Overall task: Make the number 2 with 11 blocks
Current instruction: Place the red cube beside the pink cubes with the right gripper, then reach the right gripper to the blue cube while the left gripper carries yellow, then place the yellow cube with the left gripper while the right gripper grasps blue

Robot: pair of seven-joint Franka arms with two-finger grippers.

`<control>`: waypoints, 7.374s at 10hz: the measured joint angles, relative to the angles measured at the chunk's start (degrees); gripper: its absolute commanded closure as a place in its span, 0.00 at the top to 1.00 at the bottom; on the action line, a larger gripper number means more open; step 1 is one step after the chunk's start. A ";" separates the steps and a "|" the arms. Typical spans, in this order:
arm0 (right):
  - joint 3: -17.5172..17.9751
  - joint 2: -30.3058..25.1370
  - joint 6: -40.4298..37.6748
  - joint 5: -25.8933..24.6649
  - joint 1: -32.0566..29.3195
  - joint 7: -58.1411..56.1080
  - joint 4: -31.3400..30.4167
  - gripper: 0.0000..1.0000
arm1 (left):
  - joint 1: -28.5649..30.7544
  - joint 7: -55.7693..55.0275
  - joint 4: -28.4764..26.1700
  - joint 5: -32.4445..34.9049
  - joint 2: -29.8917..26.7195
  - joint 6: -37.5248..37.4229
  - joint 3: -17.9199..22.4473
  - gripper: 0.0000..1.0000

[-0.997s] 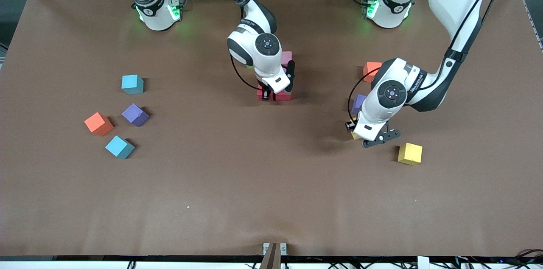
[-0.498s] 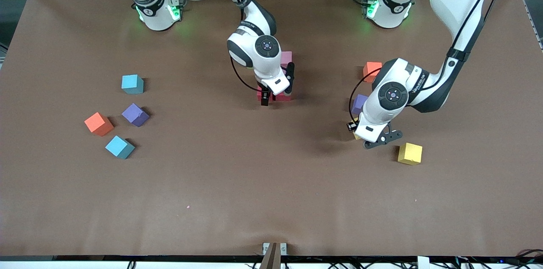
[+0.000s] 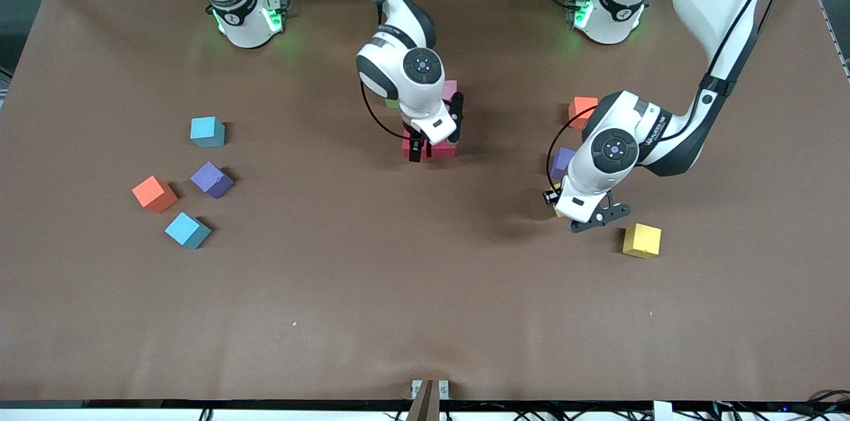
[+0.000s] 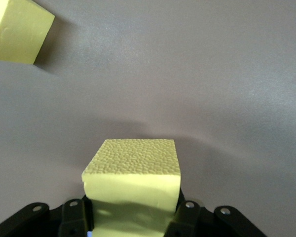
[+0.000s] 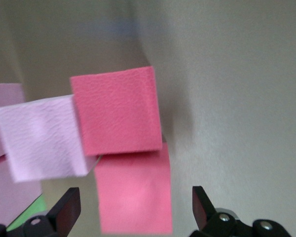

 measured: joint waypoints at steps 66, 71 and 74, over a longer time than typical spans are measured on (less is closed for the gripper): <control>-5.46 -7.39 5.77 5.11 -37.92 -34.32 -7.30 0.44 | -44.43 -93.72 22.72 -7.23 20.29 11.24 7.33 1.00; -5.16 -7.38 5.78 5.34 -36.55 -34.31 -7.69 0.44 | -44.53 -93.66 22.82 -7.23 20.42 11.24 7.35 1.00; -5.17 -7.37 5.75 5.50 -36.55 -34.31 -7.80 0.44 | -44.89 -93.66 23.55 -7.23 20.20 11.09 7.34 1.00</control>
